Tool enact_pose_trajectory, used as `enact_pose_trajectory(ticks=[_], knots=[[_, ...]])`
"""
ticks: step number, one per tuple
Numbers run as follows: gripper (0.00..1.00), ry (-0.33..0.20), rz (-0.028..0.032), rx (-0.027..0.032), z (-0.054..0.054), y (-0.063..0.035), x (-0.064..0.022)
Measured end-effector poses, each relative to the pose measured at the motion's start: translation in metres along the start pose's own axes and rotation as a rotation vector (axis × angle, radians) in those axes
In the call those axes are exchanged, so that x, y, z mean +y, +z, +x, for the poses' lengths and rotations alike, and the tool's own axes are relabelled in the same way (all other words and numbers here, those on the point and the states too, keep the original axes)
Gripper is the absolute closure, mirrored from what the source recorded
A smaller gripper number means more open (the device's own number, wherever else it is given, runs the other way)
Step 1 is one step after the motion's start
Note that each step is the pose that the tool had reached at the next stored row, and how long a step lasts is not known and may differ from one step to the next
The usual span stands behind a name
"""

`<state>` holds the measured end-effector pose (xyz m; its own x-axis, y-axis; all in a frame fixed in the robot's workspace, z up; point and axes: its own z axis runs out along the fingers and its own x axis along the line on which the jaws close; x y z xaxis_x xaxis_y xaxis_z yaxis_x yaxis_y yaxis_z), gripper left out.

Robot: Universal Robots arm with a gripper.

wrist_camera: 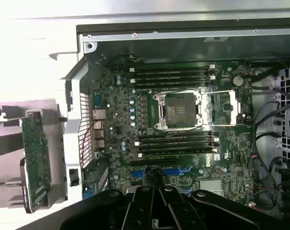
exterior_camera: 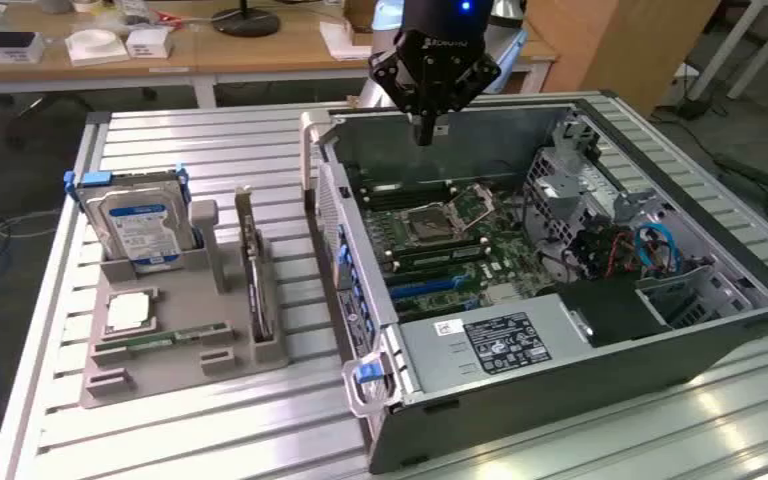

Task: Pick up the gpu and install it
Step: 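Reach for the gpu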

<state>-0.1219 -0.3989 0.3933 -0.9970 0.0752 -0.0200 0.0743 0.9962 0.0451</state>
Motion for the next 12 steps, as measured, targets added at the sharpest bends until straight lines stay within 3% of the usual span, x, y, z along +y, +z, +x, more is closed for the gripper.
enact_pose_trajectory(ticks=[12], knots=[[0.9, 0.0, 0.0, 0.0001, 0.0055, -0.0002, -0.0004]])
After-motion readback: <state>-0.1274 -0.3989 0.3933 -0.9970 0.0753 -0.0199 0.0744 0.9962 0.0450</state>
